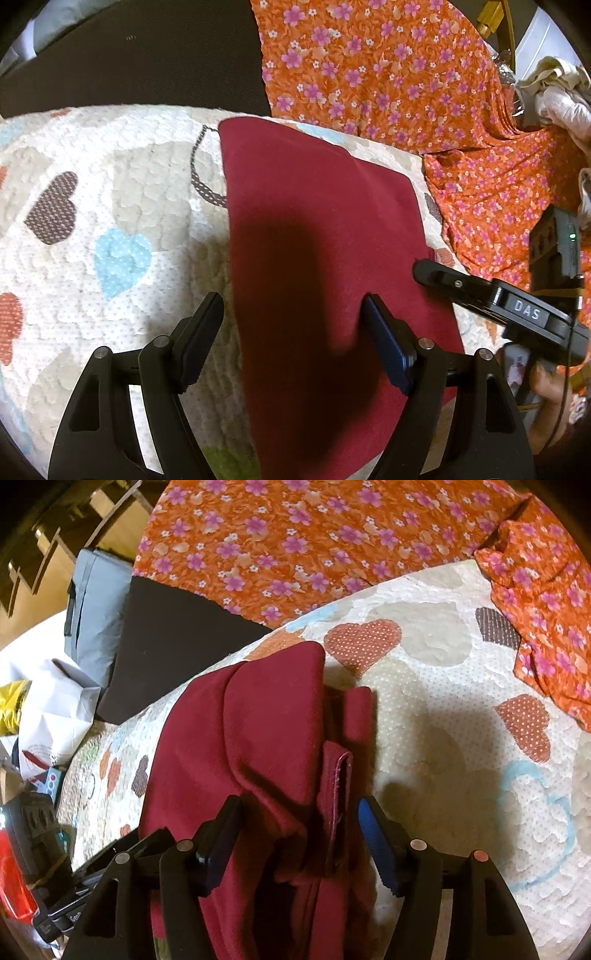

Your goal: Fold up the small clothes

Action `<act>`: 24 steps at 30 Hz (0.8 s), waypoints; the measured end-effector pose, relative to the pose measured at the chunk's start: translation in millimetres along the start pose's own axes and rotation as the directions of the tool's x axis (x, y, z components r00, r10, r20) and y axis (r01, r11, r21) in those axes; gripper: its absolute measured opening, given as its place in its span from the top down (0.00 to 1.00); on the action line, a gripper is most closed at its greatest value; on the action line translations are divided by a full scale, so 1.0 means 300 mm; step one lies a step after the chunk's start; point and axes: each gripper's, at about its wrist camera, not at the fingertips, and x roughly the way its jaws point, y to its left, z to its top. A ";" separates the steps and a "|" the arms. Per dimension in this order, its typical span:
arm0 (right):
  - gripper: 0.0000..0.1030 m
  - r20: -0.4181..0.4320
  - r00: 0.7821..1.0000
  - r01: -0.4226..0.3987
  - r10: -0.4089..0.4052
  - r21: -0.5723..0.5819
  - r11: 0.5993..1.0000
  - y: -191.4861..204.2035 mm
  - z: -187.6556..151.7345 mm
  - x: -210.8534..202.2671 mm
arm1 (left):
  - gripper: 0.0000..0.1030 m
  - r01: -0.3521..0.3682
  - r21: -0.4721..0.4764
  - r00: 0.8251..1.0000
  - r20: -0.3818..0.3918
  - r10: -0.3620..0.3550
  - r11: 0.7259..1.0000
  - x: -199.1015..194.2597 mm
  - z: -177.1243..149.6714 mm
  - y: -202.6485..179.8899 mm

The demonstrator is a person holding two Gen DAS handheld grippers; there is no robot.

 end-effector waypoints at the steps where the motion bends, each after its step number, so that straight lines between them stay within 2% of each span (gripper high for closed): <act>1: 0.38 -0.001 1.000 -0.006 0.006 0.010 1.000 -0.004 0.002 0.007 | 0.24 0.005 0.000 1.000 -0.004 -0.005 1.000 0.002 0.002 0.002; 6: 0.35 0.004 0.999 -0.048 0.048 0.041 0.998 -0.026 0.011 0.038 | 0.18 0.047 -0.021 0.999 -0.022 -0.047 0.999 0.026 0.016 0.015; 11: 0.19 -0.019 0.995 -0.096 0.098 0.088 0.992 -0.080 0.005 0.107 | 0.15 0.099 -0.059 0.994 -0.045 -0.102 0.993 0.076 0.032 0.043; 13: 0.18 -0.002 0.991 -0.136 0.137 0.117 0.984 -0.101 0.010 0.122 | 0.12 0.126 -0.093 0.990 -0.044 -0.131 0.988 0.092 0.035 0.056; 15: 0.18 0.002 0.989 -0.145 0.145 0.066 0.987 -0.082 0.017 0.133 | 0.15 0.144 -0.090 0.989 -0.021 -0.147 0.986 0.094 0.037 0.055; 17: 0.38 0.018 0.986 -0.167 0.166 0.022 0.986 -0.058 0.015 0.136 | 0.27 0.167 -0.075 0.986 -0.013 -0.169 0.983 0.083 0.036 0.049; 20: 0.53 0.039 0.991 -0.125 0.126 -0.025 0.992 -0.008 0.010 0.100 | 0.39 0.159 -0.059 0.987 -0.006 -0.159 0.986 0.037 0.031 0.036; 22: 0.55 0.052 0.993 -0.106 0.110 -0.070 0.992 0.032 0.000 0.054 | 0.41 0.159 -0.073 0.987 -0.019 -0.161 0.984 -0.035 0.009 0.029; 24: 0.55 0.044 0.986 -0.157 0.160 -0.060 0.986 0.063 -0.021 -0.003 | 0.41 0.139 -0.069 0.990 -0.023 -0.141 0.988 -0.122 -0.033 0.020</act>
